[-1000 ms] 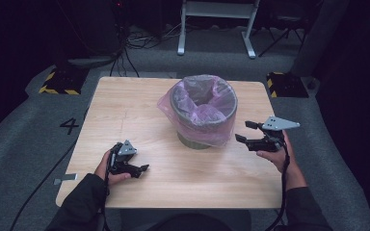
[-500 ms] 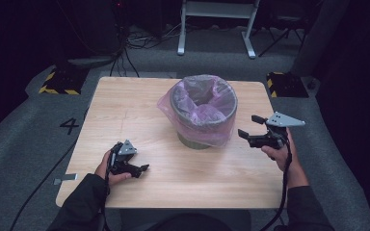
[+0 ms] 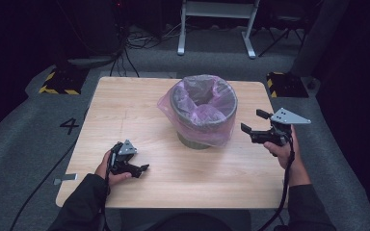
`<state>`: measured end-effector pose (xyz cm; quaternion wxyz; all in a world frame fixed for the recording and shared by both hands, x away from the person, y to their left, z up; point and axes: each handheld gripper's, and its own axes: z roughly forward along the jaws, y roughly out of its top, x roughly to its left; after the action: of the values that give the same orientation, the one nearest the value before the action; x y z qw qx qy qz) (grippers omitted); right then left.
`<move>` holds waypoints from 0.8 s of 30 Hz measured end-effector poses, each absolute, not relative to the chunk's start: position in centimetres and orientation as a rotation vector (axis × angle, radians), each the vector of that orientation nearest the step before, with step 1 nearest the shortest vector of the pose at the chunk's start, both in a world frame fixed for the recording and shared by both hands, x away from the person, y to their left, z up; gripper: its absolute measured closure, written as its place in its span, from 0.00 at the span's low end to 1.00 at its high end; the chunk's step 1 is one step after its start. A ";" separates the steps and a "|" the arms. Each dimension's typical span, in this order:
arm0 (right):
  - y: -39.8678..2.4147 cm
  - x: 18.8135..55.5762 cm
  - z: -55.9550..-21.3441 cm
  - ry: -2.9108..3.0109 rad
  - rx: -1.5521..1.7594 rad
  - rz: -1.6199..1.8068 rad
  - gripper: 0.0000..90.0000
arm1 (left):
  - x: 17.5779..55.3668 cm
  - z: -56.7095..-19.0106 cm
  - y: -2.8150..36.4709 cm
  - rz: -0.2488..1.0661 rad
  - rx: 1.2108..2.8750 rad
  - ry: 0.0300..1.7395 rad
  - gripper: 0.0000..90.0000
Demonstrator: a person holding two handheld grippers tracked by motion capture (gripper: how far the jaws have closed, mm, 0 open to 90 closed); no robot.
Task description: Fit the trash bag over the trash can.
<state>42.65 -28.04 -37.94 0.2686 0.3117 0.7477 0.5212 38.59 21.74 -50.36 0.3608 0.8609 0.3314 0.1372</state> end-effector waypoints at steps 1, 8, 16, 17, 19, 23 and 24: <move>-28.0 42.7 -37.8 2.015 0.839 1.404 0.17 | 38.6 -50.4 21.7 0.354 2.219 0.854 0.17; -27.7 42.6 -37.1 1.996 0.816 1.393 0.17 | 38.6 -50.4 21.7 0.354 2.218 0.854 0.17; -27.2 42.7 -36.3 1.987 0.806 1.397 0.17 | 38.6 -50.4 21.7 0.354 2.218 0.855 0.17; -27.2 42.7 -36.2 1.987 0.803 1.394 0.17 | 38.6 -50.4 21.7 0.354 2.219 0.854 0.17; -27.0 42.8 -36.0 1.987 0.801 1.393 0.17 | 38.6 -50.4 21.7 0.354 2.219 0.854 0.17; -26.8 42.9 -35.5 1.989 0.795 1.393 0.17 | 38.6 -50.4 21.7 0.354 2.219 0.854 0.17; -26.7 42.9 -35.4 1.990 0.790 1.396 0.17 | 38.6 -50.4 21.7 0.353 2.218 0.855 0.17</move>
<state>42.86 -26.73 -35.39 0.2889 0.2958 0.7454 0.5228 38.59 21.73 -50.36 0.3607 0.8609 0.3316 0.1371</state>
